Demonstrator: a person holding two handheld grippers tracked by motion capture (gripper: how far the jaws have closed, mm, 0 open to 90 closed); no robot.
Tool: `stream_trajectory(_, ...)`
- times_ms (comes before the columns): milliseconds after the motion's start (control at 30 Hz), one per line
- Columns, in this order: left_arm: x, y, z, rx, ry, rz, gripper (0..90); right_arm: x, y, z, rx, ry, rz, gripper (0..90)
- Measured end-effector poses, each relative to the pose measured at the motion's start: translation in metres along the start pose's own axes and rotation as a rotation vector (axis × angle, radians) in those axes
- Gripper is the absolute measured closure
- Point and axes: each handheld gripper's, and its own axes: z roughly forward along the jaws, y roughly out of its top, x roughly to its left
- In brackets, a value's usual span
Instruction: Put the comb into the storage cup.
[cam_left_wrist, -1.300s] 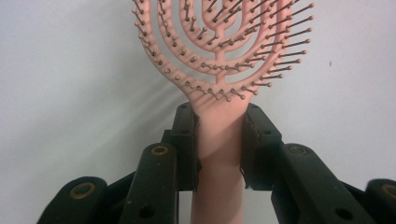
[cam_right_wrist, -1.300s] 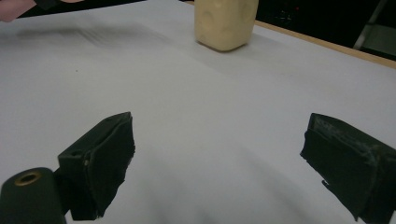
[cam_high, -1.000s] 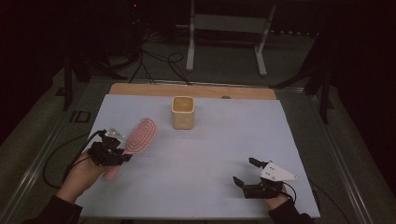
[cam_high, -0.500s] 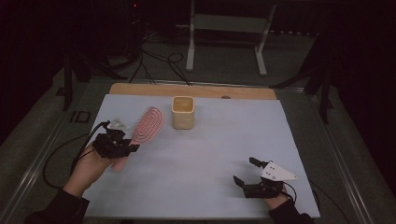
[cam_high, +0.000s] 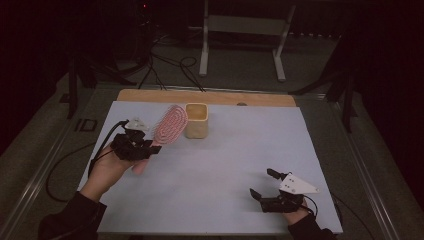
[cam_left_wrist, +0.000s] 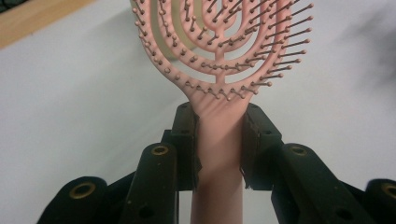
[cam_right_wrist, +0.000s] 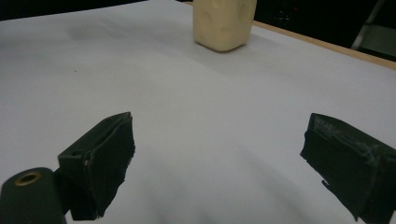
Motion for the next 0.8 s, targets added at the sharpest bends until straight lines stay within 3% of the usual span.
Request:
stream_trajectory(133,-0.002,0.011,0.002,-0.02,-0.003,0.021,70.3,0.0,0.0,0.0,0.002,0.002,-0.003,9.0)
stream_trajectory(433,-0.004,0.032,0.006,-0.068,-0.016,0.015,70.3,0.0,0.0,-0.001,-0.002,0.001,0.001,9.0)
stream_trajectory(800,-0.008,0.059,0.013,-0.128,0.001,0.02,70.3,-0.001,0.0,0.0,-0.003,0.004,0.0,9.0)
